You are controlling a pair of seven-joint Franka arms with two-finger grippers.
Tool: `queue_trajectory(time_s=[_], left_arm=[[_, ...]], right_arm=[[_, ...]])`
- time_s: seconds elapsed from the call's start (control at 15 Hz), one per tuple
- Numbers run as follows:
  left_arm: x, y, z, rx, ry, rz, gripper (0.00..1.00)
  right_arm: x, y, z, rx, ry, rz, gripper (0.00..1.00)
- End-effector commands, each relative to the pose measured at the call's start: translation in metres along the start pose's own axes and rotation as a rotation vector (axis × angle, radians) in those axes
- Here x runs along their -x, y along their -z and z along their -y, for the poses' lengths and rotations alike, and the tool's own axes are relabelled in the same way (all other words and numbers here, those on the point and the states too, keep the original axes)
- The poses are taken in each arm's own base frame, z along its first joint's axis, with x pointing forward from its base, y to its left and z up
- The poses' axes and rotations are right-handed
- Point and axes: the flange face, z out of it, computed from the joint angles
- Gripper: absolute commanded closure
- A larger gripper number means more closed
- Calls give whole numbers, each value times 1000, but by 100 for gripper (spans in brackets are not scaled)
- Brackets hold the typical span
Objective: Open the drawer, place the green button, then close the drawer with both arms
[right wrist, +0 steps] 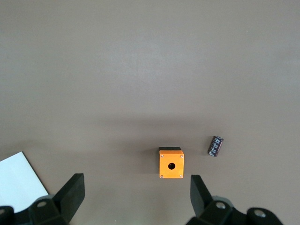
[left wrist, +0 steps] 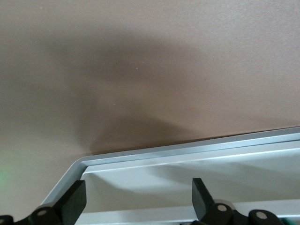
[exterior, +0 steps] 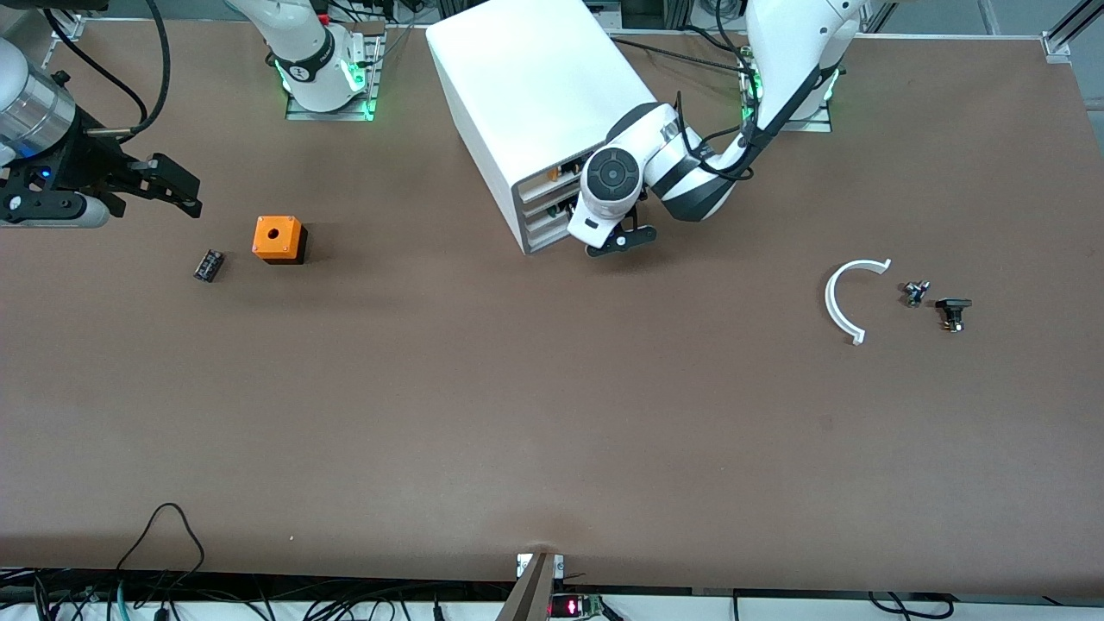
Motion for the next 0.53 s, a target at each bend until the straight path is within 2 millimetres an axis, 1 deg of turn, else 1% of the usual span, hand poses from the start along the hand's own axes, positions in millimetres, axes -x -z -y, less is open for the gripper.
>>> queue_trajectory(time_s=[0.0,0.07,0.13,0.27,0.47], left_arm=[[-9,32,9,3,-48,24,0],[-15,45,13,6,-67,15,0],[-26,58,19,11,-85,10,0],[-52,88,34,29,-123,11,0],[-85,141,62,51,-182,7,0]], right_arm=[[-5,3,-9,-22,-3,-5,0],[-6,1,-23,-23,-28,-11,0],[-7,1,-30,-25,-34,-12,0],[-5,4,-31,-24,-18,-16,0],[-4,3,-28,-23,-16,-10,0]])
